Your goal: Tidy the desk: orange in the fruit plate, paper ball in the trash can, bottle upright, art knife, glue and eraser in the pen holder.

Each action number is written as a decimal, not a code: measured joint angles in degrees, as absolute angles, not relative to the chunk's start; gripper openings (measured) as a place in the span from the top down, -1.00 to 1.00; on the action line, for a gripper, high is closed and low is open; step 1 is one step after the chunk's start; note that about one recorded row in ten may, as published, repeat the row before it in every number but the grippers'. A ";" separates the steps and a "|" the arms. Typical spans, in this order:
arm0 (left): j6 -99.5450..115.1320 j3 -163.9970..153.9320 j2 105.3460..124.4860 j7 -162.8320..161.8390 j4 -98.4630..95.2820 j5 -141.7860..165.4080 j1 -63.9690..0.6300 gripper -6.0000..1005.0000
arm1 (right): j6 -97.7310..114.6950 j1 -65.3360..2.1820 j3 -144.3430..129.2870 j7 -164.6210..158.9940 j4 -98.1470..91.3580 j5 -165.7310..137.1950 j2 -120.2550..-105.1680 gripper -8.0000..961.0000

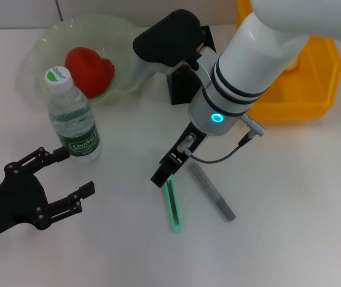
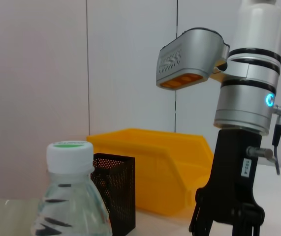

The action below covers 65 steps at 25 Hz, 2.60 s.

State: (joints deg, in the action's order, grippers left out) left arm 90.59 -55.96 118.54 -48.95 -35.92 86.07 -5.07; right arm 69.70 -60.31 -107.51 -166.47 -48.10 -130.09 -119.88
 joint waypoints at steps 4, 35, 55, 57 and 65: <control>90.45 -56.02 118.51 -48.95 -35.70 86.06 -5.37 -0.62 | 68.86 -60.67 -109.23 -166.96 -47.84 -129.73 -119.89 -0.56; 90.30 -55.66 118.51 -47.61 -32.92 86.04 -7.36 -0.62 | 67.06 -61.81 -113.91 -167.61 -46.02 -126.93 -119.88 0.00; 90.25 -55.70 118.56 -46.63 -31.31 86.04 -8.69 -0.62 | 67.15 -61.87 -113.26 -168.51 -44.42 -126.04 -119.88 0.34; 90.26 -55.79 118.56 -46.20 -31.28 86.04 -8.78 -0.62 | 67.12 -62.01 -113.05 -168.54 -43.56 -124.59 -119.89 0.36; 90.26 -56.06 118.56 -46.05 -31.29 86.04 -8.81 -0.62 | 66.84 -62.39 -110.94 -168.55 -41.61 -122.89 -119.88 0.35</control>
